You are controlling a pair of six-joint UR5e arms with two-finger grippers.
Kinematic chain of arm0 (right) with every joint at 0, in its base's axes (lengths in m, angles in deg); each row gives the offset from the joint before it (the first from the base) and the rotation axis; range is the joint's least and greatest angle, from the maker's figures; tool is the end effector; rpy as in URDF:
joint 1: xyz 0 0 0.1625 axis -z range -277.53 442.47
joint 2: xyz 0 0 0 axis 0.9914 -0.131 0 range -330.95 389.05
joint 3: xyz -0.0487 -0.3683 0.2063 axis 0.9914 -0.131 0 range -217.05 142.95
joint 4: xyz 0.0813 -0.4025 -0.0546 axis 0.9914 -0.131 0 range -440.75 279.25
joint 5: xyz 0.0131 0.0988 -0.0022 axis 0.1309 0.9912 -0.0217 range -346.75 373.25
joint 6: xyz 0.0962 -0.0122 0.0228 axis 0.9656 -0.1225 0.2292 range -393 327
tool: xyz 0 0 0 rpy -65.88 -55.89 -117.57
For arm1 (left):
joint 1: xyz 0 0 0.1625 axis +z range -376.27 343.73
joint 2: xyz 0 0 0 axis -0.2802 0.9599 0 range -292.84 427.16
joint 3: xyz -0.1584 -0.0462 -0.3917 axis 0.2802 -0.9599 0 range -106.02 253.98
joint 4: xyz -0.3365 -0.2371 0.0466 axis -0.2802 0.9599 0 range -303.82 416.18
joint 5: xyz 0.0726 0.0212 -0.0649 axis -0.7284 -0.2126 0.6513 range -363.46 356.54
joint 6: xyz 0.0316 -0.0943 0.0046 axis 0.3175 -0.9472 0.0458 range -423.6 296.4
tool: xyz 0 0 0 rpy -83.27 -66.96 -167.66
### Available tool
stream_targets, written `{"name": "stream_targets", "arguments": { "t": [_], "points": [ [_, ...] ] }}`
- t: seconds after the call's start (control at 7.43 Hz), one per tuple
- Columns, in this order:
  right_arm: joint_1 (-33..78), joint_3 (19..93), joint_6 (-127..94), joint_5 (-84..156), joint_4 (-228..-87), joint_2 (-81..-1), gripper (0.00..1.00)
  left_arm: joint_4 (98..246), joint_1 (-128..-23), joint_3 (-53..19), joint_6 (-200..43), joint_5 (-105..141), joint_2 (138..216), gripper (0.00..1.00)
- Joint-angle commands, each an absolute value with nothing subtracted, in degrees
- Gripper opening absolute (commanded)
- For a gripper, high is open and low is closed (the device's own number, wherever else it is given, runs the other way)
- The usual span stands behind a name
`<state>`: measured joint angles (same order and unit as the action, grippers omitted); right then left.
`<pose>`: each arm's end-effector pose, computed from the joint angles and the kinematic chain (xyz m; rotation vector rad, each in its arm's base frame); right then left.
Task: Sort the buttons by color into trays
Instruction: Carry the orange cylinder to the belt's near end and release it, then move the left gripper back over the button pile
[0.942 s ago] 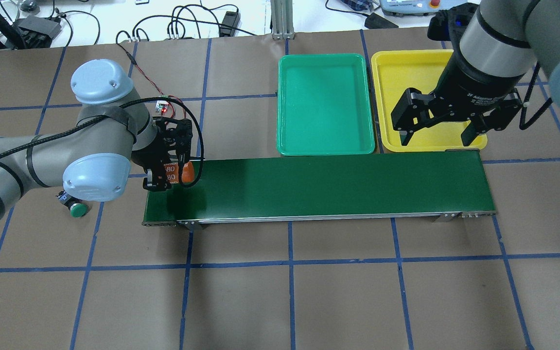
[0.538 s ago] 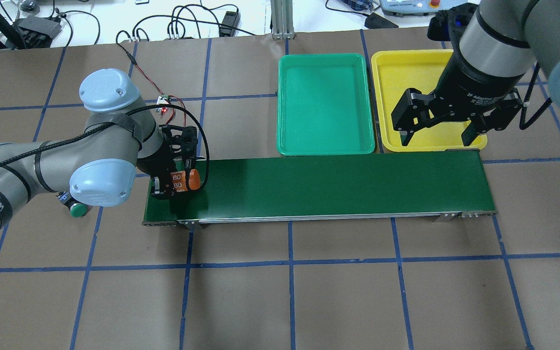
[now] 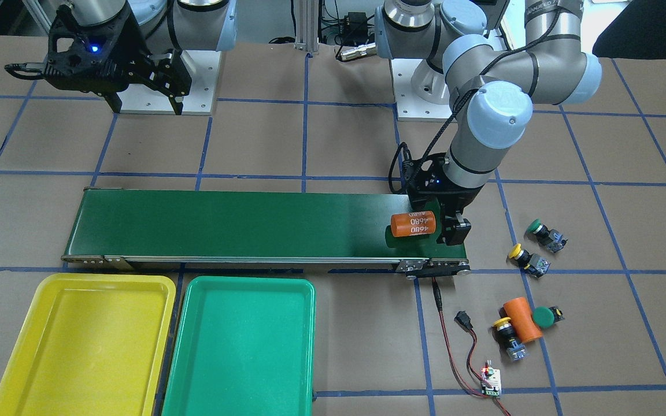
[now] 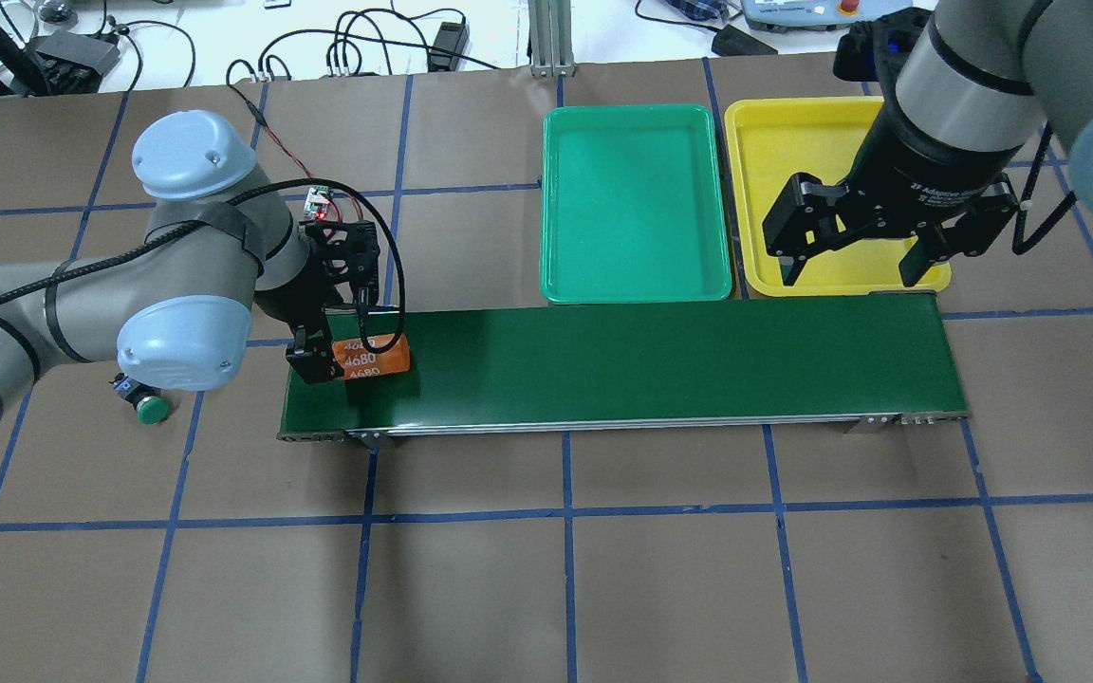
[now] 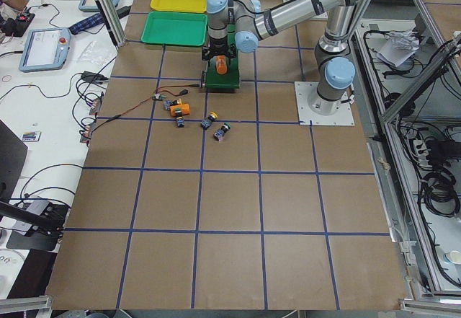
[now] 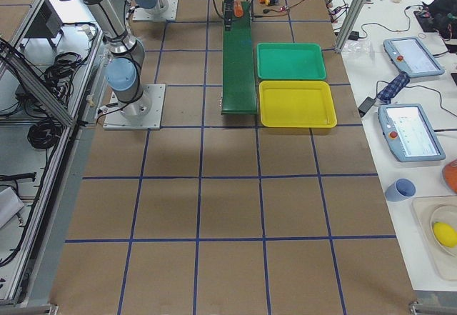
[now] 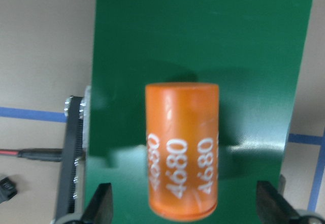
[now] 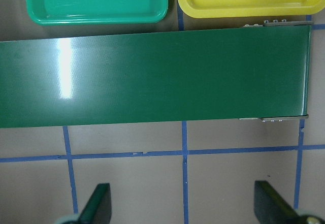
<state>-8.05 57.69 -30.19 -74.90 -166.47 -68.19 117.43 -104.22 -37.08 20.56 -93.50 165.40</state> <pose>0.1405 -0.4336 0.4986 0.0630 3.1092 0.0499 -0.1152 -0.5061 0.2907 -2.0591 -2.3646 -0.0115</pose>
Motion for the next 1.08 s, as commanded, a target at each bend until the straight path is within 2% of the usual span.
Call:
{"name": "stream_targets", "arguments": {
  "t": [0.0,0.27,0.4,0.67,0.94],
  "points": [
    [-8.05,57.61,-30.19,-74.72,-166.62,-68.25,1.0,126.44,-98.67,-25.66,20.6,-93.2,168.56,1.0],
    [-8.05,57.61,-30.19,-74.46,-166.62,-68.25,1.0,135.41,-91.28,-13.79,22.18,-86.29,173.74,1.0],
    [-8.05,57.61,-30.19,-74.46,-166.62,-68.34,1.0,136.67,-88.9,-10.34,24.27,-85.47,176.99,1.0],
    [-8.05,57.69,-30.1,-74.55,-166.53,-68.34,1.0,135.64,-81.01,-8.38,33.29,-81.78,183.4,1.0],
    [-8.05,57.69,-30.02,-74.46,-166.53,-68.42,1.0,133.1,-78.33,-5.49,39.73,-77.74,189.47,1.0]
  ]
}}
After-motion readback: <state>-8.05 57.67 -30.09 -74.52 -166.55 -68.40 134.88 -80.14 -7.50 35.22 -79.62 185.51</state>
